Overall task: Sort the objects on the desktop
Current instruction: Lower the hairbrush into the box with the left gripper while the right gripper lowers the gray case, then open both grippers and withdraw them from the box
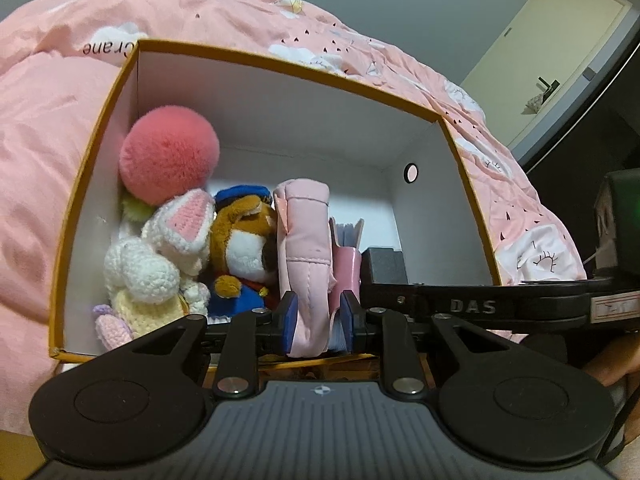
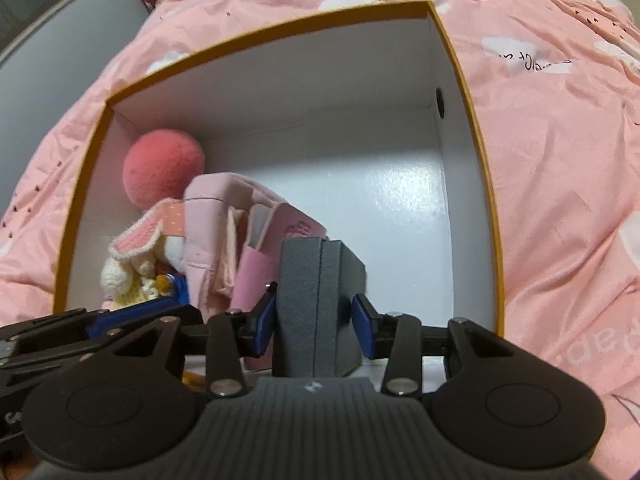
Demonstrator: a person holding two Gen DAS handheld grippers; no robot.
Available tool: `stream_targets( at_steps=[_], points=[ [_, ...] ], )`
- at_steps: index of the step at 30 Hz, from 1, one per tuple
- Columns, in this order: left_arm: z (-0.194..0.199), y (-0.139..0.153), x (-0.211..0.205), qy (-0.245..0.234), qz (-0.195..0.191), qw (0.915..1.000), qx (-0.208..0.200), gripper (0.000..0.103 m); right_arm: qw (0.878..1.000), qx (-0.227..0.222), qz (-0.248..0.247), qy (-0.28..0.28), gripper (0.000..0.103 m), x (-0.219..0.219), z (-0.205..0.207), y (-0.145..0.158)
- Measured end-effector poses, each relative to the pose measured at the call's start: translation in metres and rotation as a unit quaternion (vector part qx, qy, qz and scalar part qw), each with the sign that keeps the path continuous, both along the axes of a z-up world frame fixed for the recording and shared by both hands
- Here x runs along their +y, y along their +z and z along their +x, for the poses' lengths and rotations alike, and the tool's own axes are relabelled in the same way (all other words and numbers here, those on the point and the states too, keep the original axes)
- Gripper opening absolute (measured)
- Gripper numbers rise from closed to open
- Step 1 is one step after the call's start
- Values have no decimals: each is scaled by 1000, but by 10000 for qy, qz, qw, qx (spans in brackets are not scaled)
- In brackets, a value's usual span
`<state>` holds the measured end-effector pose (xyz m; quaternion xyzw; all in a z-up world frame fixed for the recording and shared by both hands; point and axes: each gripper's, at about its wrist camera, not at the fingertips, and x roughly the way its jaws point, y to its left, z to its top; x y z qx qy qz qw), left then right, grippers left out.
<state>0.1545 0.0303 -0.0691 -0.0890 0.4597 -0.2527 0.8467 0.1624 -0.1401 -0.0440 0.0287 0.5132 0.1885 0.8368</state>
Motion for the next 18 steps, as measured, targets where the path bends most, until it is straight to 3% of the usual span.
stream_targets(
  at_steps=[11, 18],
  points=[
    [-14, 16, 4, 84, 236, 9993, -279, 25, 9993, -127, 266, 208, 50, -7, -12, 5],
    [-32, 24, 11, 259, 633, 9966, -466, 27, 9973, -584, 224, 391, 53, -10, -30, 16]
  ],
)
